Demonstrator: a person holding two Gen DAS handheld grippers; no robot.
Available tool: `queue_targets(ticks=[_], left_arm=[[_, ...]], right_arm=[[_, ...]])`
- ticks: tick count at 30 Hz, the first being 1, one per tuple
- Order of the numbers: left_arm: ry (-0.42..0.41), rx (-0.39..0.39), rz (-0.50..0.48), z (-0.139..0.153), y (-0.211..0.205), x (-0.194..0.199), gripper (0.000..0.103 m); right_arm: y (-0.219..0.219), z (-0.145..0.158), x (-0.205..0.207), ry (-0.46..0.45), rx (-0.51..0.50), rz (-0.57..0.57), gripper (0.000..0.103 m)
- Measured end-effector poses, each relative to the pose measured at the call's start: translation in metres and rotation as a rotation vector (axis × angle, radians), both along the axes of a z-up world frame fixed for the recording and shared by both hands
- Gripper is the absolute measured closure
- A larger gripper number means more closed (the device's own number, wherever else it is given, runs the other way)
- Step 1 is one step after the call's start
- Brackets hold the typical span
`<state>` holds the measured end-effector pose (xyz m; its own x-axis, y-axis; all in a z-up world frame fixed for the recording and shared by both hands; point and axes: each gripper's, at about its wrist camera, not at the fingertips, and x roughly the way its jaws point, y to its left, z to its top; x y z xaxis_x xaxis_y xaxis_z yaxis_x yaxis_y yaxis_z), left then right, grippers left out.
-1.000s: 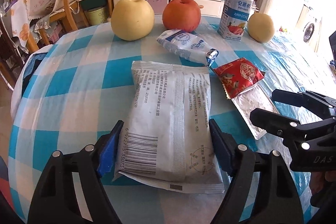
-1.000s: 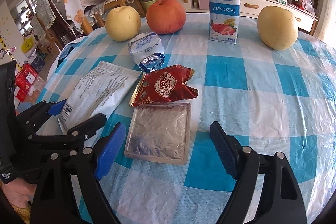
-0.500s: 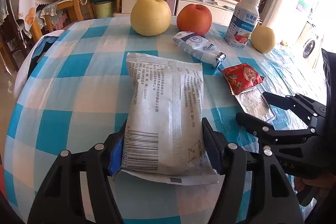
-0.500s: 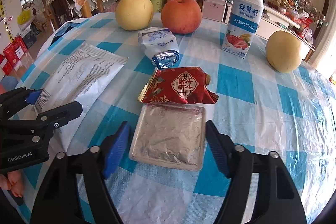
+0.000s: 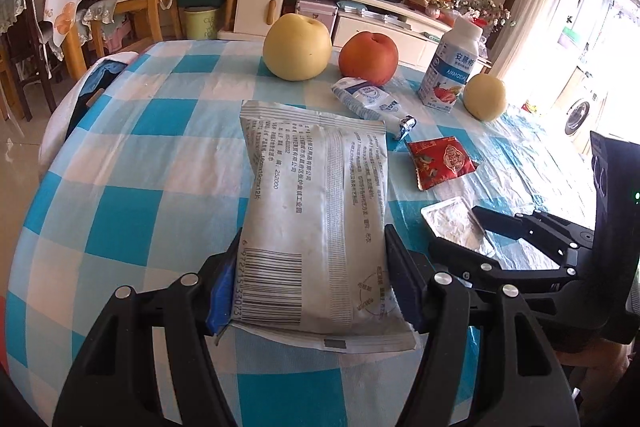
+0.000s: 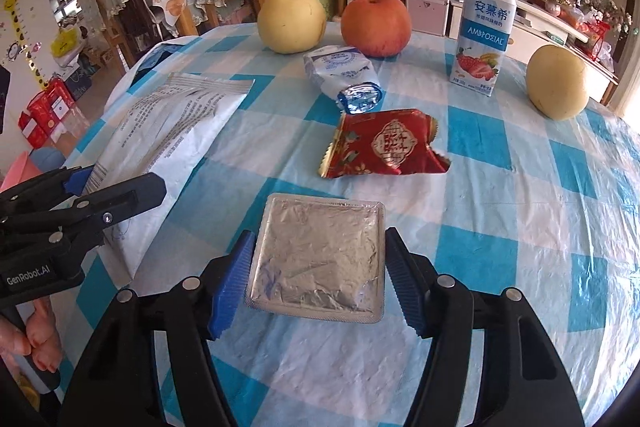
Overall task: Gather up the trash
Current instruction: 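Grasp the white packet with the left gripper while the right grasps the silver foil tray, then carry both items over the pink bucket and open both grippers to drop them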
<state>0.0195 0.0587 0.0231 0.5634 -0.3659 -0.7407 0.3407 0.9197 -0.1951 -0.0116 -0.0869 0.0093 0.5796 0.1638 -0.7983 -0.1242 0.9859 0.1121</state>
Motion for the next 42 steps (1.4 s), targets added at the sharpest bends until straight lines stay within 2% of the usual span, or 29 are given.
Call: queue_targets(ticks=[6,12,21,27,35,42], left_arm=[[-0.009,-0.031,0.037,0.005,0.021,-0.014,0.037],[-0.038,-0.023,0.075,0.015,0.041,-0.032,0.037],[-0.141,-0.002,0.133,0.051,0.08,-0.078,0.037],[-0.217,0.019,0.197,0.078,0.126,-0.117,0.037],[-0.283,0.061,0.328,0.111,0.209,-0.152,0.037],[-0.286,0.083,0.458,0.112,0.282,-0.175,0.037]], right_arm=[[0.015,0.009,-0.021,-0.037,0.057,0.037,0.038],[0.025,0.015,-0.041,-0.07,0.102,0.027,0.038],[0.054,0.029,-0.076,-0.078,0.137,0.045,0.038],[0.081,0.039,-0.102,-0.064,0.165,0.08,0.038],[0.143,0.071,-0.117,-0.071,0.216,0.184,0.038],[0.233,0.112,-0.115,-0.121,0.232,0.36,0.037]])
